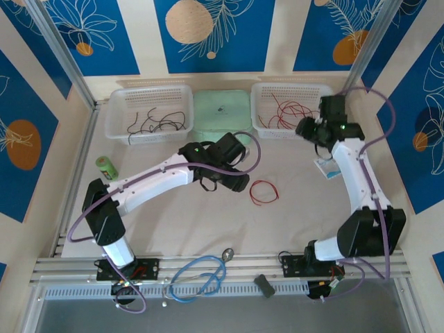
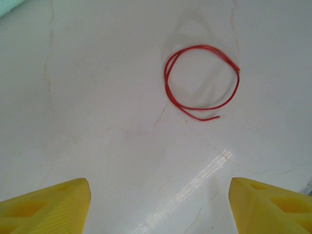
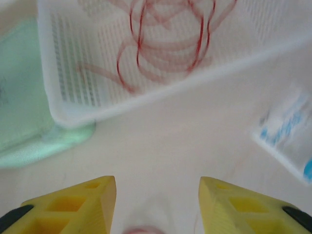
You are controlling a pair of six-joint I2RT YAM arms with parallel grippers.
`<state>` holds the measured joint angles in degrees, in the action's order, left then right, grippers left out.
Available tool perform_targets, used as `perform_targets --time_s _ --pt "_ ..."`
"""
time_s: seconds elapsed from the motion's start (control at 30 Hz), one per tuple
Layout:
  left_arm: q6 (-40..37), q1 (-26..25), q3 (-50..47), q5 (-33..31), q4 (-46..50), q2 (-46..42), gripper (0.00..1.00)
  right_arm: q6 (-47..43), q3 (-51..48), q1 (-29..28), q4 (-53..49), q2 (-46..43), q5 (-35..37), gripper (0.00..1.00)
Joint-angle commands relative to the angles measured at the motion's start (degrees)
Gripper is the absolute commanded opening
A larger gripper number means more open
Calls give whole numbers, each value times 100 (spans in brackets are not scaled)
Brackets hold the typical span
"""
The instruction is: Untangle the cables
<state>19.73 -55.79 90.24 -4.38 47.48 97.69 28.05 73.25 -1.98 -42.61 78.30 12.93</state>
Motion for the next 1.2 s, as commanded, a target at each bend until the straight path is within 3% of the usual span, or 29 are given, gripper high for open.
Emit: perform_targets --time_s 0.0,0.2,0.47,0.87,1.17 --pt "222 -4 26 -237 -109 -263 76 763 -1011 -412 -715 -372 -461 49" --pt "296 127 -387 -388 -268 -762 77 1967 -2319 -1395 -686 -765 -573 50" --pt "208 294 -1001 -335 -348 -1460 78 2695 -2434 -2100 -231 525 -716 49" --pt "129 436 -1619 -300 -486 -2156 79 3044 -2210 -2332 141 1722 -366 48" --pt "40 435 -1632 -164 -514 -2210 78 3125 -2135 -2174 75 1667 113 44"
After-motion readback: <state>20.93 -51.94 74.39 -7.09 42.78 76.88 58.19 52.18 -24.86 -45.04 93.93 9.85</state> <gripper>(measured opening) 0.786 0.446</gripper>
